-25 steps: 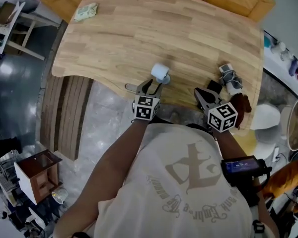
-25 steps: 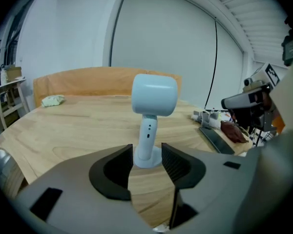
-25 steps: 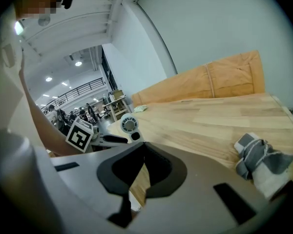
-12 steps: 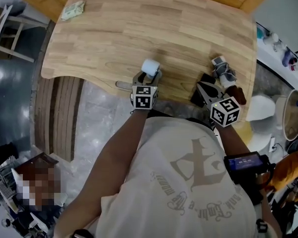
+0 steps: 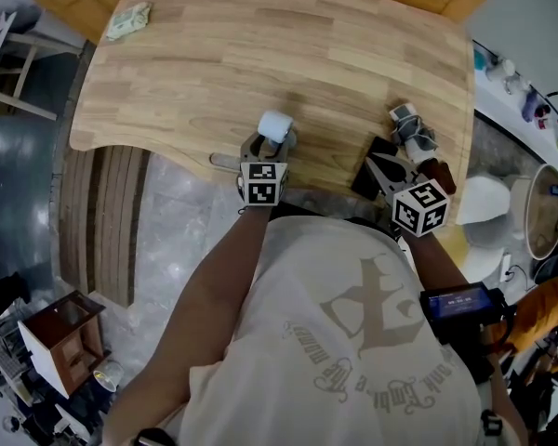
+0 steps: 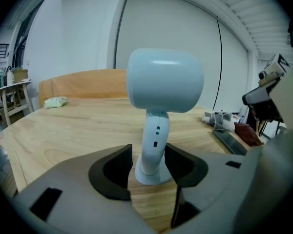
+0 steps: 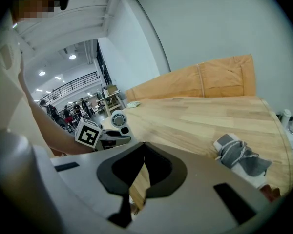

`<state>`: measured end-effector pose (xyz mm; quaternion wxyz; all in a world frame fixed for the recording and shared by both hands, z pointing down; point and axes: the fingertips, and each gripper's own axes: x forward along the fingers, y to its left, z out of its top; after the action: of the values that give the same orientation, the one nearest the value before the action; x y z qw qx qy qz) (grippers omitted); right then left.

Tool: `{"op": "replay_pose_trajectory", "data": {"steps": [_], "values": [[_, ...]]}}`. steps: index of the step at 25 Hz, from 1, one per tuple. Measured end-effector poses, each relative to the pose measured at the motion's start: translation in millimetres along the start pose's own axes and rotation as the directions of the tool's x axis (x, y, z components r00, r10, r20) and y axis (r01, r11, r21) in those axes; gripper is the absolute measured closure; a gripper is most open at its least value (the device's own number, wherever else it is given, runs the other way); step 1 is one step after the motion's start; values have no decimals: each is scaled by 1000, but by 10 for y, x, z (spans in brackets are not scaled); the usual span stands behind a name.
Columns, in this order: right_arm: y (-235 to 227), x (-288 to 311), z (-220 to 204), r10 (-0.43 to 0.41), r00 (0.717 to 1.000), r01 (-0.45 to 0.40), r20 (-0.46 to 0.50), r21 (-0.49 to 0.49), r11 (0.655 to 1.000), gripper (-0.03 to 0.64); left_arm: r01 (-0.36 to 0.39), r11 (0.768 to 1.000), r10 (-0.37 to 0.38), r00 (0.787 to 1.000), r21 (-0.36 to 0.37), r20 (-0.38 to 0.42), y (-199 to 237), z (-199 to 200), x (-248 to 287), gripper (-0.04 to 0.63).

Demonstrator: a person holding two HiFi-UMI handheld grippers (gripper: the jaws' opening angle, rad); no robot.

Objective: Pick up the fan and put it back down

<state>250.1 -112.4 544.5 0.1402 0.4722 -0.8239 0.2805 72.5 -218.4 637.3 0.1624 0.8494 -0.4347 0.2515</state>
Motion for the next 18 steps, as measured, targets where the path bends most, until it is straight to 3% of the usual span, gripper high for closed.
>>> {"op": "replay_pose_trajectory", "data": {"steps": [6,18], "values": [[40,41,45,13,1000,-13,1,-10,1000,603,19,999,-18,1000,37,-12,-67,34,14,445],[70,103,29,43,999,-43,-4,-11,999,603,15,1000,-15,1000,7,-8,-64,19,-121,448]]}}
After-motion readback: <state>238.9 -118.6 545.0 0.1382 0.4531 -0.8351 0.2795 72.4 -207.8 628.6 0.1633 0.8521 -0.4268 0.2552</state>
